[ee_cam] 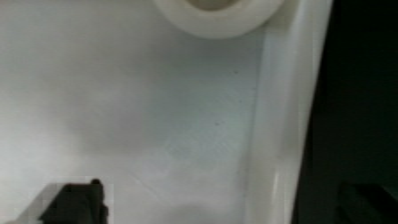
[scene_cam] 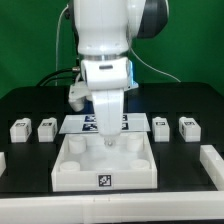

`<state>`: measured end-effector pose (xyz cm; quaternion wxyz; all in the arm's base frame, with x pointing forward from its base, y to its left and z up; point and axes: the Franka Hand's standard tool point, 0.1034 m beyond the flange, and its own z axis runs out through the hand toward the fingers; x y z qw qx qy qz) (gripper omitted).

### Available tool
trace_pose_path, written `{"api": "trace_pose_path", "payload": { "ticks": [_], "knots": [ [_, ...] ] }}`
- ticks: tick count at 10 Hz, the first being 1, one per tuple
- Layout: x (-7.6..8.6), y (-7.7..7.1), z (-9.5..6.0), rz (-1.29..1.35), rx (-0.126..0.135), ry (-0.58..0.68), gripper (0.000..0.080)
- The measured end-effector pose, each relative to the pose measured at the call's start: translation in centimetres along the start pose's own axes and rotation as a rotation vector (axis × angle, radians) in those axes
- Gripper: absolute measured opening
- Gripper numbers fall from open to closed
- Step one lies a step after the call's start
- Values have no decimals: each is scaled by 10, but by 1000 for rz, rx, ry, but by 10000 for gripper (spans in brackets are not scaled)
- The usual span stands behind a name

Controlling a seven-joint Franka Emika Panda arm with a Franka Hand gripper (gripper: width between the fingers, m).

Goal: Assemble one leg

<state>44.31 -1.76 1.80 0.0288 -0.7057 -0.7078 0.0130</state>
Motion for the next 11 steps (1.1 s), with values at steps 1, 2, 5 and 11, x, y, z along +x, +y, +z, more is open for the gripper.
{"api": "trace_pose_path", "payload": {
  "ticks": [1, 2, 5, 11],
  "knots": [
    [0, 0, 2, 2, 3, 1, 650],
    [0, 1, 3, 8, 4, 1, 650],
    [-1, 0, 4, 9, 6, 1, 380],
    [-1, 0, 4, 11, 4, 1, 60]
  ]
}}
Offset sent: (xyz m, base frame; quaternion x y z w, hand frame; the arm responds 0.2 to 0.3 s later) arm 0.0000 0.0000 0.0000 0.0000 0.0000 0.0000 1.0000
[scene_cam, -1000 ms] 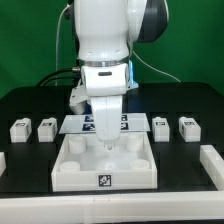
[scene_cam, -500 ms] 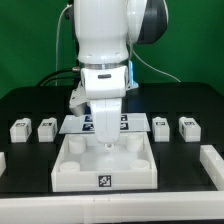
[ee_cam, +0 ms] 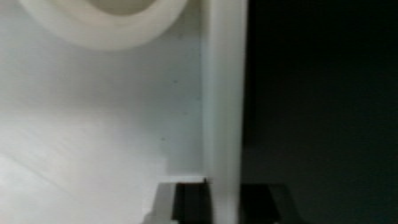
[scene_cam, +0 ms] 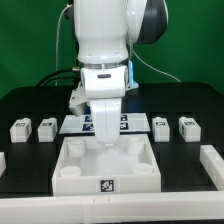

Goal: Assemble one leg

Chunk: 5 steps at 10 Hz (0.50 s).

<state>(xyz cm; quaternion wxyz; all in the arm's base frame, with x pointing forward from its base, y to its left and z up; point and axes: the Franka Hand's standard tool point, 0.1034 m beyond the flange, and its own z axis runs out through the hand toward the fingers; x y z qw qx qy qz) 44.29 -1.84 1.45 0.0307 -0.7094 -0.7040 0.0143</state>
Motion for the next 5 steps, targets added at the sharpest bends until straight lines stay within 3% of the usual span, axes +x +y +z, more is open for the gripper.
{"api": "trace_pose_path", "payload": {
  "ticks": [5],
  "knots": [
    [3, 1, 0, 15, 0, 1, 60]
  ]
}}
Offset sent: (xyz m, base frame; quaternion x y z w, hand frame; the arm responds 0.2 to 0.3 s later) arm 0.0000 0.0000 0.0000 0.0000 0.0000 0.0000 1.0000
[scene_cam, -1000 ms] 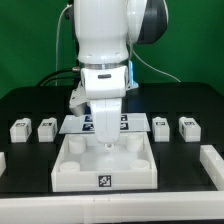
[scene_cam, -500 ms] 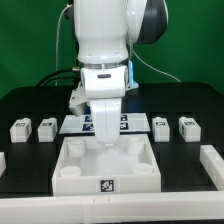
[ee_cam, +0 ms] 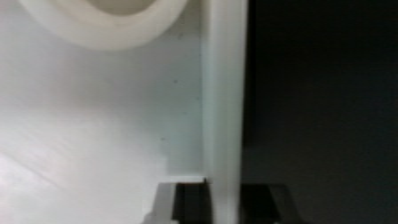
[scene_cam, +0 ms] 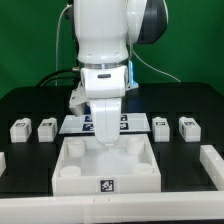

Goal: Assemble one leg

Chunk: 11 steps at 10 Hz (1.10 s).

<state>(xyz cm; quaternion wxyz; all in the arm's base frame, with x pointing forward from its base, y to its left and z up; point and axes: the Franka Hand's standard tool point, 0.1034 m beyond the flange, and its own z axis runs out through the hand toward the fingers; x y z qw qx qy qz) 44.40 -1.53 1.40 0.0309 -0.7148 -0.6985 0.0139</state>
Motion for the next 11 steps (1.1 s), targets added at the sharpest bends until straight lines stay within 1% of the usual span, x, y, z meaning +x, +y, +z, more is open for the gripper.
{"api": "trace_pose_path", "payload": {
  "ticks": [1, 4, 5, 6, 7, 8, 11],
  "knots": [
    [12, 7, 0, 27, -7, 5, 61],
    [59, 27, -2, 45, -31, 22, 61],
    [71, 33, -2, 30, -38, 28, 61],
    [78, 38, -1, 20, -49, 34, 61],
    [82, 43, -1, 12, -66, 41, 61],
    [83, 44, -1, -11, -75, 40, 61],
    [83, 44, -1, -10, -75, 40, 61]
  ]
}}
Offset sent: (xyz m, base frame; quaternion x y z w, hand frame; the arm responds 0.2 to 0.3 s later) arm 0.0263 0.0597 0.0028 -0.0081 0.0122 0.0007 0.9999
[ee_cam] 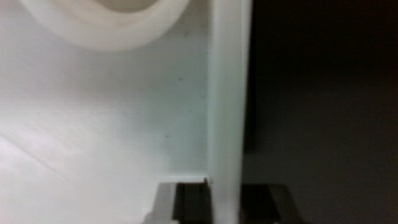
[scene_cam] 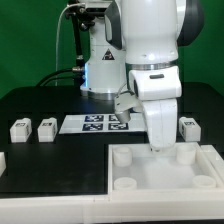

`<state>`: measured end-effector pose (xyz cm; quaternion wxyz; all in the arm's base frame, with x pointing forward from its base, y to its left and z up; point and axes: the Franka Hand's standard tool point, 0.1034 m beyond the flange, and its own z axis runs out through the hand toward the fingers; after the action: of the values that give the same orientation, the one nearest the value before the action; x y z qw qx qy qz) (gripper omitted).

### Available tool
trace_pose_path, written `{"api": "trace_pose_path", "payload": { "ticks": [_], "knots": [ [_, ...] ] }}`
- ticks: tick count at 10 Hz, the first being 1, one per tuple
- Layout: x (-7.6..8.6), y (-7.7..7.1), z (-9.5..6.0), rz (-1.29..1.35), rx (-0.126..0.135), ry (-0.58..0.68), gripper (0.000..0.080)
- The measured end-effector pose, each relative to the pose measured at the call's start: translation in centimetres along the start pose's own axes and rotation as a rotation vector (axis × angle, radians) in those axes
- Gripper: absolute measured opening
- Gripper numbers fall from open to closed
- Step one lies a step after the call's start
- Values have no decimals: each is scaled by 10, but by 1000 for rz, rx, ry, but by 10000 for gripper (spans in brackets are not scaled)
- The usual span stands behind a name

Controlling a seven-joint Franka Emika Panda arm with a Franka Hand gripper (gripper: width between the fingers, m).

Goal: Assemble one leg

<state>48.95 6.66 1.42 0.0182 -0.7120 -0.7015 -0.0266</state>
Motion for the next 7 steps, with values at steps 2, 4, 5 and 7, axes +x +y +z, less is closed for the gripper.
{"api": "trace_pose_path", "payload": {
  "ticks": [2, 4, 5, 7],
  "knots": [
    [-4, 0, 0, 7, 2, -1, 61],
    [-5, -1, 0, 8, 4, -1, 244],
    [-5, -1, 1, 9, 4, -1, 380],
    [-5, -1, 1, 9, 4, -1, 559]
  ]
}}
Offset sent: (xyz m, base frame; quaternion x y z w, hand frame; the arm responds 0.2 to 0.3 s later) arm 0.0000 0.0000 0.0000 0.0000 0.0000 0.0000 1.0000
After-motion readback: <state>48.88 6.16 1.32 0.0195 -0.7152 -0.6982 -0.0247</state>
